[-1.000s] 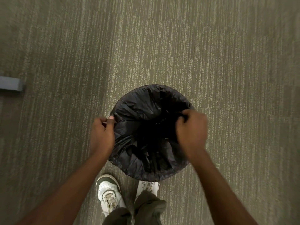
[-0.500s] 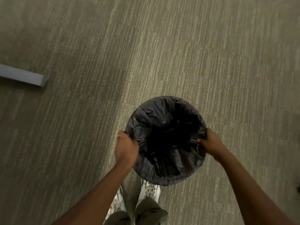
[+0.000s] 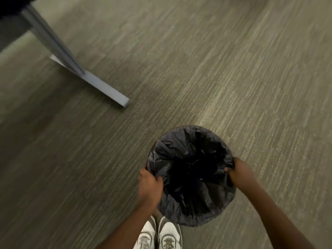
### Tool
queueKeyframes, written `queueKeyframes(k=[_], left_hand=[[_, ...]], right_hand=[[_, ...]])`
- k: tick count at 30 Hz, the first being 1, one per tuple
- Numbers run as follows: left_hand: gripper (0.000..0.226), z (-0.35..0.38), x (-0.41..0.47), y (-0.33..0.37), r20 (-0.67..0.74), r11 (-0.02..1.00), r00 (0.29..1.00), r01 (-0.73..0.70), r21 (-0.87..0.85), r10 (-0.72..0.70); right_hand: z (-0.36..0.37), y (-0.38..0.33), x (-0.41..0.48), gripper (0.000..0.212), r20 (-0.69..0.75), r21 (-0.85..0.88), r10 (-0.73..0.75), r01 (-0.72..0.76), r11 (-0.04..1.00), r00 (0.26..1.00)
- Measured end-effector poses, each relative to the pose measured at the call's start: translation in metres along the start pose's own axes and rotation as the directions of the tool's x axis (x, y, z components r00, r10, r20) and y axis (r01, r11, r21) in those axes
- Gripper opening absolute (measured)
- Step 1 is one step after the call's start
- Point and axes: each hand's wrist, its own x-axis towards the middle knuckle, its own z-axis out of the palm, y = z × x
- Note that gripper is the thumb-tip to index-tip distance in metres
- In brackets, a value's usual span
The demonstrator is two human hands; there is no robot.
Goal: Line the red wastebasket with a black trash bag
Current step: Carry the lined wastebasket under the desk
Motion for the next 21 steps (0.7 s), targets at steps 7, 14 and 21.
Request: queueKeyframes(k=[7, 14, 21], left_hand=[[0.049, -0.08, 0.047, -0.043, -0.182, 0.975, 0.965, 0.163, -0.152, -0.19], [0.061, -0.135, 0.082, -0.085, -0.269, 0.906, 0.897, 0.252, -0.341, -0.351], [0.081, -0.166, 0.12, -0.114, -0.24, 0.855, 0.866, 0.32, -0.408, -0.439]], right_hand=[[0.03, -0.151, 0.032, 0.028, 0.106, -0.112, -0.326, 0.337, 0.935, 0.94], [0.084, -0.258, 0.048, 0.029, 0.191, -0.141, -0.482, 0.51, 0.849, 0.855], [0.127, -0.319, 0.059, 0.031, 0.224, -0.206, -0.547, 0.587, 0.783, 0.807]])
